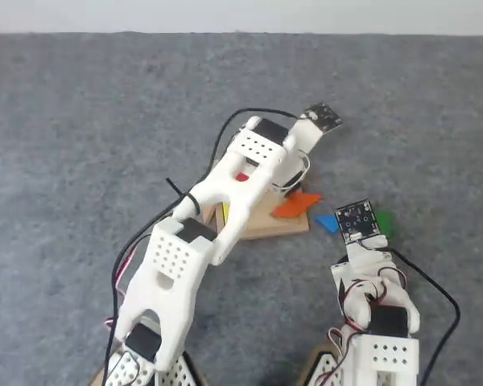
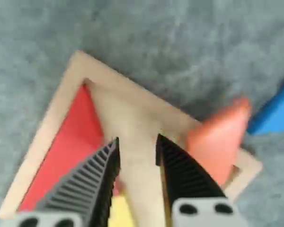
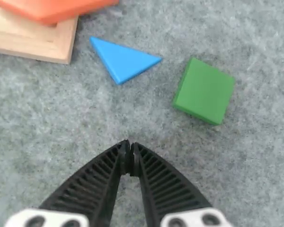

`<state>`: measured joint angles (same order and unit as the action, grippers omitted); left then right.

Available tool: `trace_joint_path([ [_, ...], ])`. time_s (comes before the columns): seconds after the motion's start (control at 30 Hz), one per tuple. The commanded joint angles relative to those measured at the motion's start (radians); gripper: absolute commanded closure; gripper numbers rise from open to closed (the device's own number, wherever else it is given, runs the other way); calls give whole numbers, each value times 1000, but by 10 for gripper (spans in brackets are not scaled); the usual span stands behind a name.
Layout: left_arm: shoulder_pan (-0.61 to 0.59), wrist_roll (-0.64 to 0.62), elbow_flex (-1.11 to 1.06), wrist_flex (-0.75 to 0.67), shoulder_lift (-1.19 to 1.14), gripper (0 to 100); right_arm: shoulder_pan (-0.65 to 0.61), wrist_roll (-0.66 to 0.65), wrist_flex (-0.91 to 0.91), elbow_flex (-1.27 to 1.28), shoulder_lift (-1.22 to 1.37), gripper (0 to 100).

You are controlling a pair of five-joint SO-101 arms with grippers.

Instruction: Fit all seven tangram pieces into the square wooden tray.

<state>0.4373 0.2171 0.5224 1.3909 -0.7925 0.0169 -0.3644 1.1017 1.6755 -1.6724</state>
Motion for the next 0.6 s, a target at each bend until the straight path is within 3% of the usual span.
trace_joint_path([
  [0.0, -20, -28, 130, 87, 46, 901, -2, -9, 2, 15, -12, 991],
  [0.27, 17, -40, 325, 249, 46, 934, -2, -9, 2, 15, -12, 991],
  [0.57, 181, -43, 328, 361, 41, 935, -2, -9, 2, 15, -12, 991],
])
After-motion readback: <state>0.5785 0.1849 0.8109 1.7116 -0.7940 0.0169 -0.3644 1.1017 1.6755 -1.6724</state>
